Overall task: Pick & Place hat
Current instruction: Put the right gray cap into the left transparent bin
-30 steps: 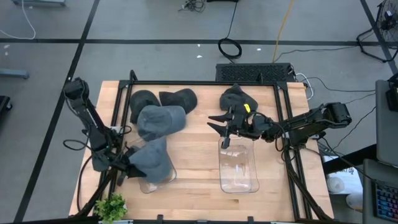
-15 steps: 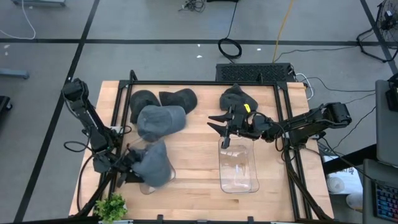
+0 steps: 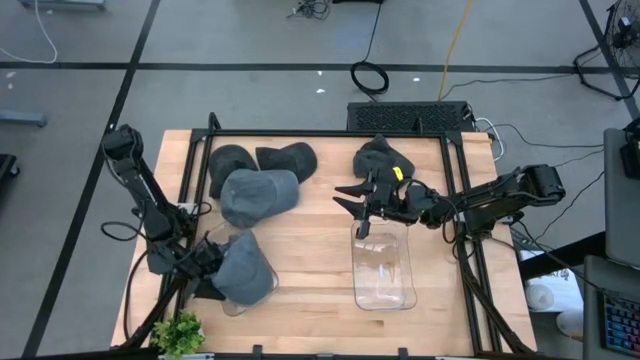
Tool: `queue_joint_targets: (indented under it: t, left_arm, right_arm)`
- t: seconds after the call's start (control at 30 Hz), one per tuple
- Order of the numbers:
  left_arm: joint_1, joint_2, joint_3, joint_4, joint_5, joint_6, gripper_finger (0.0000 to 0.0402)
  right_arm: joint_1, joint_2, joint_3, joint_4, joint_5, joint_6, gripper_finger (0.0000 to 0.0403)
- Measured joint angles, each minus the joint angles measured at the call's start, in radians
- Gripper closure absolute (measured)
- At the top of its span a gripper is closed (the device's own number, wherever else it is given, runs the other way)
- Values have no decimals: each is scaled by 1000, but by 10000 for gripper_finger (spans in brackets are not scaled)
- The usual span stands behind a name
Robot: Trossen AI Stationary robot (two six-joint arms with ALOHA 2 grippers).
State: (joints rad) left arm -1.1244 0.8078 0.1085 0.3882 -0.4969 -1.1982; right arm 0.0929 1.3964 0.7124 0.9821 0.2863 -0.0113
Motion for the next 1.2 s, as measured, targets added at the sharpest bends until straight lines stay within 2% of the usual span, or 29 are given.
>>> queue_joint_targets:
  t: [0.2,0.37,0.5,0.67,0.8,0.9,1.03,1.2]
  left_arm:
    - [0,-106,3,-91,3,10,112]
    - [0,-201,78,-305,18,16,110]
    - [0,-254,198,-563,5,9,111]
    - [1,-260,404,-867,-8,46,113]
    - [1,-259,551,-1049,-80,130,121]
    - [1,-259,616,-1096,-141,232,125]
    - [1,-259,630,-1098,-200,358,127]
    - [25,-227,630,-1070,-222,379,125]
  right_arm:
    - [0,0,0,0,0,0,303]
    - [0,0,0,0,0,0,303]
    - [0,0,0,0,0,0,303]
    - [0,0,0,-11,0,0,303]
    - [0,0,0,-28,0,0,303]
    - [0,0,0,-38,-1,8,303]
    - [0,0,0,-38,-3,26,303]
    - [0,0,0,-38,-3,26,303]
